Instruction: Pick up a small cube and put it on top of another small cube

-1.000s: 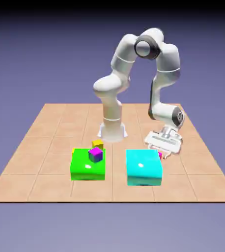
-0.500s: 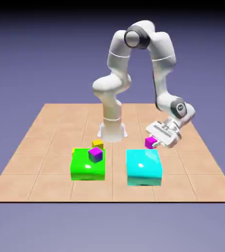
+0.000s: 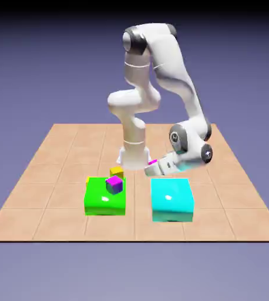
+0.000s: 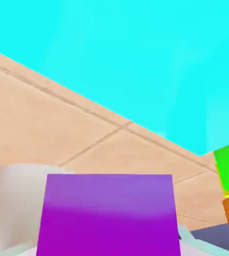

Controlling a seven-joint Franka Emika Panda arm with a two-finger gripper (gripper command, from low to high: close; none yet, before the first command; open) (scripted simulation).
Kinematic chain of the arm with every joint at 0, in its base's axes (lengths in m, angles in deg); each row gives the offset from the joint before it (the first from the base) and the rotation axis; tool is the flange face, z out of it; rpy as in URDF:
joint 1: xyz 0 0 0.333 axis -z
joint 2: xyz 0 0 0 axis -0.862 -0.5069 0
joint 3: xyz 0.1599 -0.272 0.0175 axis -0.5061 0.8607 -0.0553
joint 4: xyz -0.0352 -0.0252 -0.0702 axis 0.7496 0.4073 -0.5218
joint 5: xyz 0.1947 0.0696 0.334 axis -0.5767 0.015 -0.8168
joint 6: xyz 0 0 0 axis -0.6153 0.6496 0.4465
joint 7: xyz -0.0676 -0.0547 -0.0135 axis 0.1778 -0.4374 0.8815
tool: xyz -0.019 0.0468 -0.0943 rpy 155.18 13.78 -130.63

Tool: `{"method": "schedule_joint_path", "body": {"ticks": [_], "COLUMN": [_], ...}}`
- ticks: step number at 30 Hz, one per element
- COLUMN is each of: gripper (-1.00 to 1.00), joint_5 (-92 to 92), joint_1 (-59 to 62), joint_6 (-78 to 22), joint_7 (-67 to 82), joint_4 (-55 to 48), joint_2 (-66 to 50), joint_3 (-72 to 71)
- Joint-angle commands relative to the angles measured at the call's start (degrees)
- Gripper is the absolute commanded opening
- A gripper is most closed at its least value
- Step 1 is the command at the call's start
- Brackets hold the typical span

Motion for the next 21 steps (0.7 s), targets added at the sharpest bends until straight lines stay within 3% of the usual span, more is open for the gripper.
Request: {"method": "schedule_joint_path", "body": {"ticks": [1, 21], "gripper": [-1.00, -1.00], "joint_5": [-2.2, -46.2], "joint_1": [2.1, 43.2], "joint_6": [-0.3, -5.6], "joint_7": [-1.1, -22.9], "joint_4": [-0.4, -8.6], "joint_2": [0.1, 1.1], "joint_3": [0.7, 14.8]}}
